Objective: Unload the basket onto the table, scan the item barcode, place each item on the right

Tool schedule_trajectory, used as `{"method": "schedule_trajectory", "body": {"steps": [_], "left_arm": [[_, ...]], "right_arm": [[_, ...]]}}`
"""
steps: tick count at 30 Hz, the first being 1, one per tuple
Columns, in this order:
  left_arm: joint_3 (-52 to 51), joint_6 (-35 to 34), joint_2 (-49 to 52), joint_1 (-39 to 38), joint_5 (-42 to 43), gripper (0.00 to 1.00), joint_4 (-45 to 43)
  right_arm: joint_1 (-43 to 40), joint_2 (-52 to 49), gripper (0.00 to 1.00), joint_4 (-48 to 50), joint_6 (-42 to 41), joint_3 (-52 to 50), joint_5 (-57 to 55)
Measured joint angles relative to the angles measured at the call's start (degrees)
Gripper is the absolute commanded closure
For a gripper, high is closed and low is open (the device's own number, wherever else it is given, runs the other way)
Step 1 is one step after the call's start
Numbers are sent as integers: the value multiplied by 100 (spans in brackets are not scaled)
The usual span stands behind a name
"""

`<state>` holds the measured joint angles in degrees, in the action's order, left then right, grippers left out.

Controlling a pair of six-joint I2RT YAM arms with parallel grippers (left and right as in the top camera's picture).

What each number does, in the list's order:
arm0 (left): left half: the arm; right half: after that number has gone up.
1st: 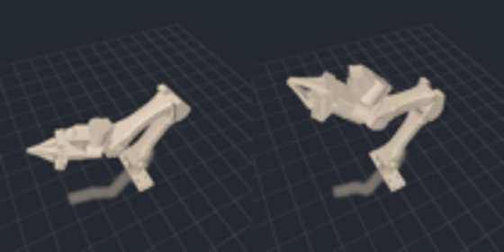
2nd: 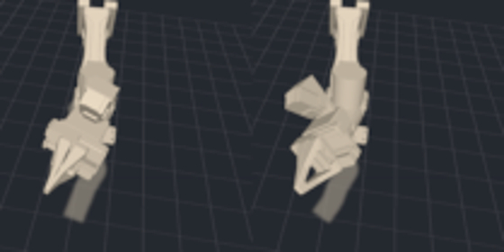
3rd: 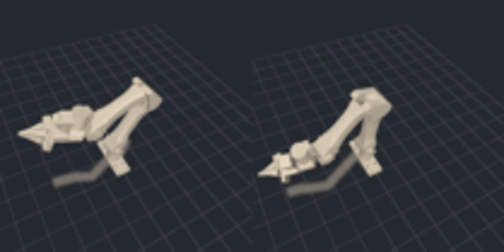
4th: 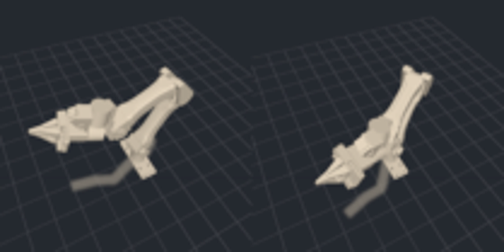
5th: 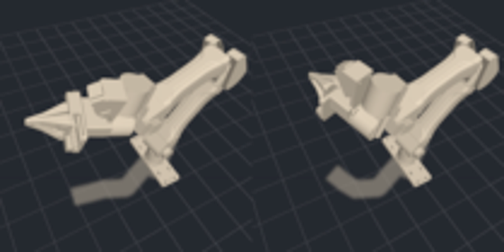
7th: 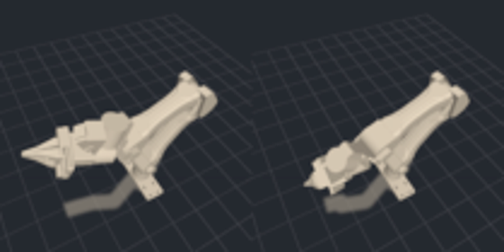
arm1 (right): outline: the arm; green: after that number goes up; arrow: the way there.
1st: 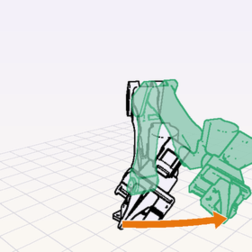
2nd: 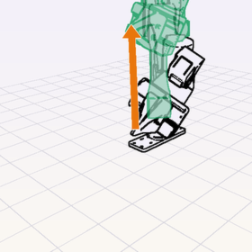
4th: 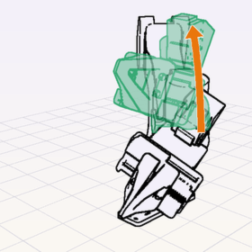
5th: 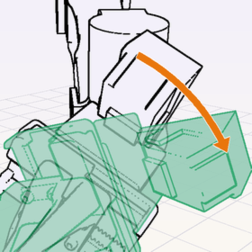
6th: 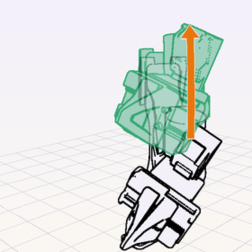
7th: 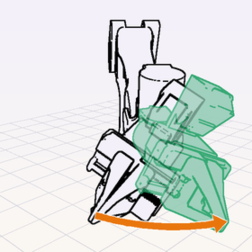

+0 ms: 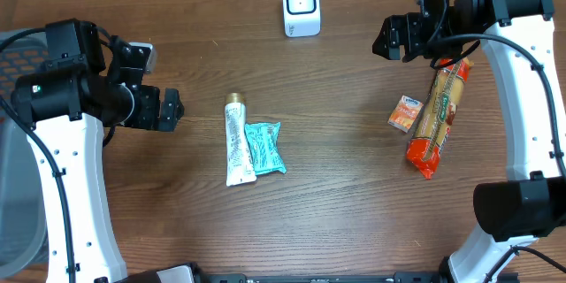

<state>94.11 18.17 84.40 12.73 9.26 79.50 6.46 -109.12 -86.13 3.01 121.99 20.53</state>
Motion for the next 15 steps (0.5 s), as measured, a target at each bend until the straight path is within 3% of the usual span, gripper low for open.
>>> {"method": "schedule_trajectory", "body": {"steps": [15], "left_arm": [[0, 0, 0, 0, 0, 0, 0]], "right_arm": [[11, 0, 10, 103, -4, -144, 2]]}}
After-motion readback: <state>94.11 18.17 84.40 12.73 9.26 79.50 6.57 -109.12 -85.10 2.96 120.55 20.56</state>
